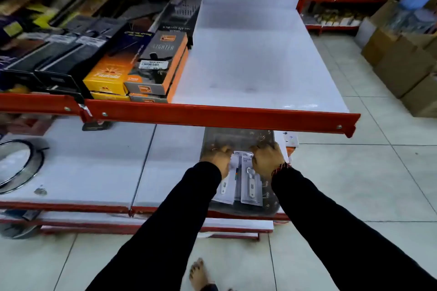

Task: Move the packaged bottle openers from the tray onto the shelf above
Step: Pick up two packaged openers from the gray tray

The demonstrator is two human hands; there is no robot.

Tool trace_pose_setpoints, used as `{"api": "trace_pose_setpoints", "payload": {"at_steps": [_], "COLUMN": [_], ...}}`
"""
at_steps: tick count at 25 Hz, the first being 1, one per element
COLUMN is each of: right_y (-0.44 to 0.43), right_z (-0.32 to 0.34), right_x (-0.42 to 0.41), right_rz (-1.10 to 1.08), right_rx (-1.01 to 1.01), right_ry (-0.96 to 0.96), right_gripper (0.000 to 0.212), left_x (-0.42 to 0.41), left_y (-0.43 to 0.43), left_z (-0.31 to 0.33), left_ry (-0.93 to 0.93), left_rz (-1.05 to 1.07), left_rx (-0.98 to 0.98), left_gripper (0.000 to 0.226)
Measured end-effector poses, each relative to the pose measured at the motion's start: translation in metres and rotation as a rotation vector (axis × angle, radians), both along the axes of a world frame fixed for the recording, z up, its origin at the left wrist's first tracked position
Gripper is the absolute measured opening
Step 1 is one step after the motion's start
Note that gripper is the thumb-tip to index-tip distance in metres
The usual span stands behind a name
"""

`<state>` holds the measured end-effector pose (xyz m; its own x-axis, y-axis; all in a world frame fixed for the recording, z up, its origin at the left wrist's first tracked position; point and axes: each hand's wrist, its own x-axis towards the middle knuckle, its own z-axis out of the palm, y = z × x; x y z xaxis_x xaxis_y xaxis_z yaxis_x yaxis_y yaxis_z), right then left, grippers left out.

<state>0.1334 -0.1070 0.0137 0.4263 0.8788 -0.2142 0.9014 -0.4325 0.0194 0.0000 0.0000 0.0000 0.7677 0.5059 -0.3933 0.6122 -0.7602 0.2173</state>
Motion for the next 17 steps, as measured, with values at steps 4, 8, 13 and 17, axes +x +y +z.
{"api": "trace_pose_setpoints", "payload": {"at_steps": [4,8,13,17], "right_y": [0.010,0.010,0.010,0.007], "right_z": [-0.020,-0.031,-0.032,-0.016], "right_x": [0.009,0.010,0.012,0.015], "right_rz": [0.025,0.039,0.038,0.025], "right_rx": [-0.066,-0.040,0.016,0.127], "right_ry": [-0.025,-0.039,-0.021,0.107], "right_gripper": [0.047,0.043,0.040,0.036], "left_x": [0.018,0.021,0.018,0.014], "left_y": [0.002,0.010,0.008,0.008], "left_z": [-0.020,-0.027,-0.020,0.000], "left_ry": [0.110,0.153,0.086,-0.049], "left_rz": [-0.005,0.024,0.040,0.115], "left_rx": [0.058,0.043,0.117,0.146], "left_gripper": [0.068,0.060,0.053,0.043]}}
